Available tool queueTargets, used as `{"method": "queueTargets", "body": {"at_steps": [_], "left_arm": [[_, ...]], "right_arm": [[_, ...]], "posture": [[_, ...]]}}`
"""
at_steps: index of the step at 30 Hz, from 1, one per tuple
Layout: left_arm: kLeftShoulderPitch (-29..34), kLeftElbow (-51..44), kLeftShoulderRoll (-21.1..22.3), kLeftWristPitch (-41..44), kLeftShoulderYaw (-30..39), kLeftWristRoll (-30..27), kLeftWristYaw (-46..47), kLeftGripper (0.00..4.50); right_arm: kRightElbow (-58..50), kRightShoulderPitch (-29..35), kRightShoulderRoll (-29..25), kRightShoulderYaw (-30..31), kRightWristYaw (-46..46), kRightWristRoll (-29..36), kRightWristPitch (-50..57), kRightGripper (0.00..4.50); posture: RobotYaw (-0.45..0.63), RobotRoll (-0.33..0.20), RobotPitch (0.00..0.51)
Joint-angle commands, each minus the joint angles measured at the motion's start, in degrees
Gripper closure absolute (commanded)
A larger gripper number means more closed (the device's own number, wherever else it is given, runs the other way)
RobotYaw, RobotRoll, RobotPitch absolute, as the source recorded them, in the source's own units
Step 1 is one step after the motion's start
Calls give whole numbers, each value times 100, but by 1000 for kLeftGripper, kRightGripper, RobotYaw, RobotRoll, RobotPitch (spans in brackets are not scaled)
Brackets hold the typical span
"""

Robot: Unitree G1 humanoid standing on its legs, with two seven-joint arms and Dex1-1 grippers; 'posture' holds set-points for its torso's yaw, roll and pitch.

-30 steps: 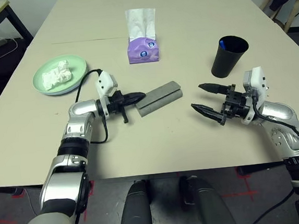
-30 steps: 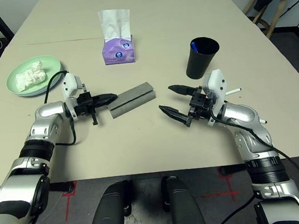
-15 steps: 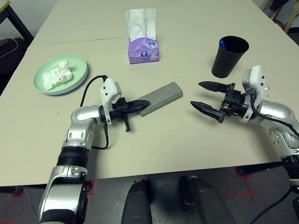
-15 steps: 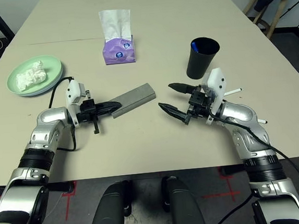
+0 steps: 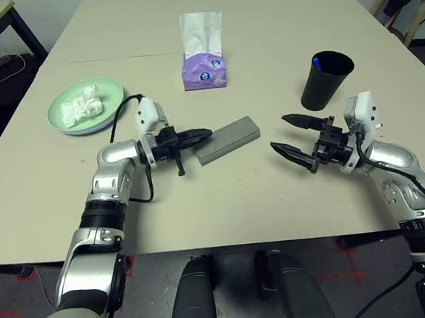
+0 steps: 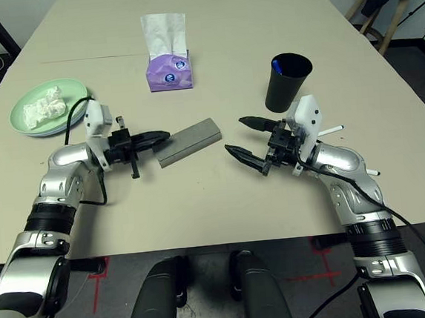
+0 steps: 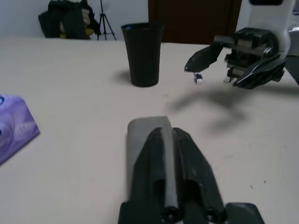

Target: Organize and tidy the items on the table.

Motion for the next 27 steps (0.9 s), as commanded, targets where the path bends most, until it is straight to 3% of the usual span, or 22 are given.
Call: {"method": "queueTargets", "body": {"at_steps": [1, 8, 16, 21, 23, 27], "left_arm": [[-19, -295, -66, 95, -93, -152, -211, 2749], [196, -494, -120, 129, -332, -211, -668, 19], [322, -32, -126, -273, -586, 72, -973, 19], [428, 64, -184, -424, -701, 171, -955, 19], [417, 92, -217, -484, -742, 222, -888, 19], [417, 6, -304, -487, -760, 262, -728, 19]], "right_arm": [[59, -72, -129, 7, -297, -143, 376, 0], [-258, -315, -668, 157, -648, -451, 1350, 0], [-951, -566, -1654, 551, -438, -880, 2198, 0], [-1455, -822, -2687, 1110, 174, -1179, 2973, 0], [-1536, -1063, -3364, 1438, 732, -1239, 3547, 0], [-1258, -1430, -4495, 2094, 1888, -1714, 3346, 0]], "posture": [[93, 0, 164], [63, 0, 176], [19, 0, 193], [7, 0, 197], [10, 0, 198], [19, 0, 200]]}}
